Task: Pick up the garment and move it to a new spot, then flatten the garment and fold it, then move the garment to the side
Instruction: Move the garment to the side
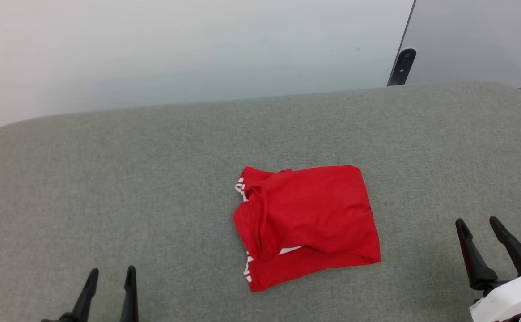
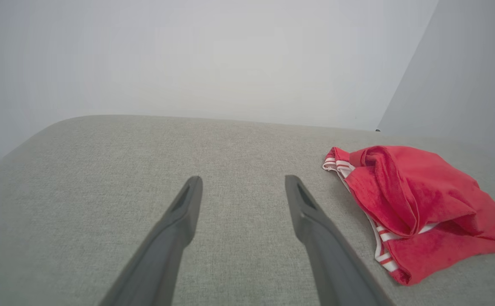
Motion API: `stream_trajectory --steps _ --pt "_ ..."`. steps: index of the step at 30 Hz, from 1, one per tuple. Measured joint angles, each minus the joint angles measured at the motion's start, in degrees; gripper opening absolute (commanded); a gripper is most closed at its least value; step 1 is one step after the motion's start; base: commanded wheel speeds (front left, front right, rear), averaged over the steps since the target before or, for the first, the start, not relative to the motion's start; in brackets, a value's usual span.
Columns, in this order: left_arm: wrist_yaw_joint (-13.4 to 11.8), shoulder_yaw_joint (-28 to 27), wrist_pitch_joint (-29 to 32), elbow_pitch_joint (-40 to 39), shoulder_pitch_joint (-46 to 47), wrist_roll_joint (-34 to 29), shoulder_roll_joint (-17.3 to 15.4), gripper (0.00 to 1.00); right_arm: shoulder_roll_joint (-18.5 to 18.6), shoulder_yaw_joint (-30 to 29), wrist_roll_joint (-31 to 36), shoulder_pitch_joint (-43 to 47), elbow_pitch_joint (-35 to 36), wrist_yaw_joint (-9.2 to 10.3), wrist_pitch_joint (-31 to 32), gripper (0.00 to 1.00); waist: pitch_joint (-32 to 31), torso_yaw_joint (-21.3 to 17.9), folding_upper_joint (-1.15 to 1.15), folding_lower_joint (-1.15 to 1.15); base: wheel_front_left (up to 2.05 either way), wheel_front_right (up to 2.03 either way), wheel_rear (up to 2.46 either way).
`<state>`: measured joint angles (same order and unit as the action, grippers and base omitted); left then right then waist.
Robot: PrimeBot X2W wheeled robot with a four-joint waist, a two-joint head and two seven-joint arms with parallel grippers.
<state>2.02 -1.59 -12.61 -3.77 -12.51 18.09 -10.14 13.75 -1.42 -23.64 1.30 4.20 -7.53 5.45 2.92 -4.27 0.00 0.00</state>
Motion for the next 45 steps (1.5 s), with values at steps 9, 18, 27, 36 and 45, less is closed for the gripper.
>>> stream_trajectory --steps 9,18,27,36,45 --pt "-0.3 0.5 0.5 -0.8 -0.3 0.1 -0.1 1.00 -0.5 -0.3 0.3 0.4 1.3 0.00 1.5 1.00 0.4 0.5 0.00 0.00 0.00 0.00 0.00" --pt "-0.5 1.8 0.5 -1.1 0.7 0.1 0.3 1.00 -0.5 -0.3 1.0 -0.1 1.5 0.00 4.3 1.00 1.3 1.8 0.00 0.00 0.00 0.00 0.00" --pt "0.0 3.9 -0.1 0.3 4.1 0.2 1.1 1.00 1.1 2.0 5.7 -9.4 2.0 0.00 17.4 1.00 4.2 4.3 0.00 0.00 0.00 0.00 0.00" --pt "1.1 6.1 -1.3 4.2 8.4 -0.4 2.0 1.00 3.4 8.3 5.0 -20.7 -4.9 0.00 33.7 1.00 7.2 7.6 0.00 0.00 0.00 0.00 0.00" --pt "2.1 6.6 -2.1 6.5 11.2 -0.4 2.9 1.00 4.4 6.6 1.7 -22.2 -8.5 0.00 46.2 1.00 10.6 10.1 0.00 0.00 0.00 0.00 0.00"
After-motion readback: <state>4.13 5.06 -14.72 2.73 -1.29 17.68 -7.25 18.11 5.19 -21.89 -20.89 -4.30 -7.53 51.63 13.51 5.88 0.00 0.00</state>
